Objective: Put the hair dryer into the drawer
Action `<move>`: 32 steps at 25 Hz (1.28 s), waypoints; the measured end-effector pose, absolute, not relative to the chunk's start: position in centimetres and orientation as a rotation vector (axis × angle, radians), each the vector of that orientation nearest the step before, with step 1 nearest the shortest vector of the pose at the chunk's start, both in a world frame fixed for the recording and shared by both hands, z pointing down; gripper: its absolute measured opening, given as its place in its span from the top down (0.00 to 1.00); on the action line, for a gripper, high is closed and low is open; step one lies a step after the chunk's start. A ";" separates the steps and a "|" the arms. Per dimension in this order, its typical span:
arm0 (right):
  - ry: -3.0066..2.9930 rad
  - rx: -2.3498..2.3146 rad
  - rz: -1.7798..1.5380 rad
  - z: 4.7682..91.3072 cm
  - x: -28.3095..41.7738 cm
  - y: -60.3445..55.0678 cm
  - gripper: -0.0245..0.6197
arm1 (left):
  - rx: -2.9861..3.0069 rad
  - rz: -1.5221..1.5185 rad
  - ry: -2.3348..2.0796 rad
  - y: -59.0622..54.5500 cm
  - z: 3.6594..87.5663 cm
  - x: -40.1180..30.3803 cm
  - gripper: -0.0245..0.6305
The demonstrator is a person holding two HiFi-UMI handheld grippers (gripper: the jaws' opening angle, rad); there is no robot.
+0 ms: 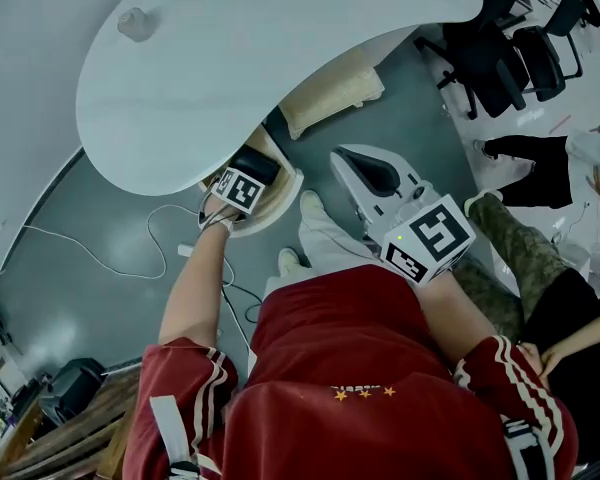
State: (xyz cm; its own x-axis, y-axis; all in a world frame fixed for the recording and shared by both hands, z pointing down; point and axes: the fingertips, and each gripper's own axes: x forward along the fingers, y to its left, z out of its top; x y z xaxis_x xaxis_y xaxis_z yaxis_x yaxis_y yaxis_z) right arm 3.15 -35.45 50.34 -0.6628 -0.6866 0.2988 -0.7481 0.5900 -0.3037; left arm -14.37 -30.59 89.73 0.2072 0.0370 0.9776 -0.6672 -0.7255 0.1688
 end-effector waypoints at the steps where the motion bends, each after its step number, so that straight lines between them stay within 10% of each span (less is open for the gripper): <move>1: -2.665 1.214 0.618 50.3 3.2 -35.5 0.95 | 1.892 1.560 -0.594 -30.7 89.9 -14.5 0.57; 32: -2.698 1.254 0.637 48.4 3.4 -30.9 0.95 | 1.849 1.772 -0.614 -28.4 89.8 -19.0 0.54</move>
State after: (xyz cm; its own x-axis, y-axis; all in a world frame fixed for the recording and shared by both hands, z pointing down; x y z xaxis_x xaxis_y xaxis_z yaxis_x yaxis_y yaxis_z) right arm 3.38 -30.88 48.44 -0.6560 -0.7086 0.2600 -0.7500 0.5734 -0.3298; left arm -19.01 -28.37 89.84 0.0499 0.0202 0.9986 -0.6338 -0.7720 0.0473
